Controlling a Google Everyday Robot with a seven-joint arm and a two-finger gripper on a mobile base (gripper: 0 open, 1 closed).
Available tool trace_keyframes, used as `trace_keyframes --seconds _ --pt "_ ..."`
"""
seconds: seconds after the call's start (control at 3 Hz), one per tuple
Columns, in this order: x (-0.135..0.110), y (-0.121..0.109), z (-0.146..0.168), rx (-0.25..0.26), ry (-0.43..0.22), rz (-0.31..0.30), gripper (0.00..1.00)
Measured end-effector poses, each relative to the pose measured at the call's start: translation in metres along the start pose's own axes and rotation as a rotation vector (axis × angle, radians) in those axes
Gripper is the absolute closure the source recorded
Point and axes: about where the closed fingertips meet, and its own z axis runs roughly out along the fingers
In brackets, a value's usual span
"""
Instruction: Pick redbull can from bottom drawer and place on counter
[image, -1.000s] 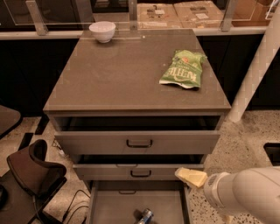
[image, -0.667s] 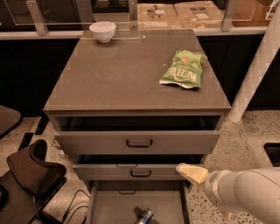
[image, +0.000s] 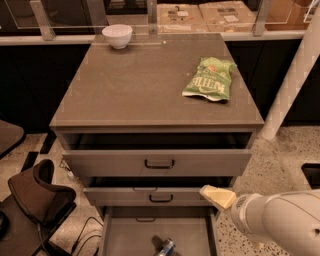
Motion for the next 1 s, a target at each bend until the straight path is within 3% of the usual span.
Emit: trace_keyframes --seconds 0.33,1.0 --pt "-0.006 0.006 0.021 -0.03 0.033 -0.038 0.0" --pt "-0.026 0.042 0.094 -0.175 -0.014 -0.129 0.0"
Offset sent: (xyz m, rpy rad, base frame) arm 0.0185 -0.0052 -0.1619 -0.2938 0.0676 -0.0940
